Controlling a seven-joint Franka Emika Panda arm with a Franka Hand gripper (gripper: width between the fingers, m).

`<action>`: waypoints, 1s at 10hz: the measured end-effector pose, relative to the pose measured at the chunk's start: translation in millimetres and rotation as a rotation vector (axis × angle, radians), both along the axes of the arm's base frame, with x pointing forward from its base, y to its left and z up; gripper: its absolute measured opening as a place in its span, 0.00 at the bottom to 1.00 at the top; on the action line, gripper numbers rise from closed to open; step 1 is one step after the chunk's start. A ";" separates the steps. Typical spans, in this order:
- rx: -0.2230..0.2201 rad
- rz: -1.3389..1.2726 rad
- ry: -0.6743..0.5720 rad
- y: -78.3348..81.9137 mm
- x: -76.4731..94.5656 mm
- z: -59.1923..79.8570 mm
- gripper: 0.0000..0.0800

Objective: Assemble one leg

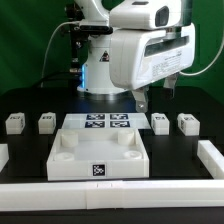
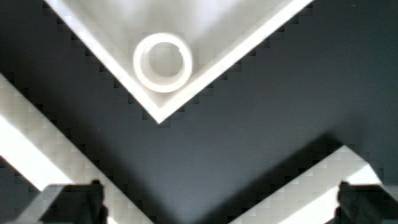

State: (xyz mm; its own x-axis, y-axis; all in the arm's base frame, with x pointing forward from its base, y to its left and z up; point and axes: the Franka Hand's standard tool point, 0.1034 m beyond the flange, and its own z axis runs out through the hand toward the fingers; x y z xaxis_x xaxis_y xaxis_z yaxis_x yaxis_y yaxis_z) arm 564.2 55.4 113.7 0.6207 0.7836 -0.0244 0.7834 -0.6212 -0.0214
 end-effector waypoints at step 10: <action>0.002 0.055 0.008 -4.2 -7.7 -6.7 0.81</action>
Offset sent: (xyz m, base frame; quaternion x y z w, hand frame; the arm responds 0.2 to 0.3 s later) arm 0.0000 0.0000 0.0000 0.0000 0.0000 0.0000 1.0000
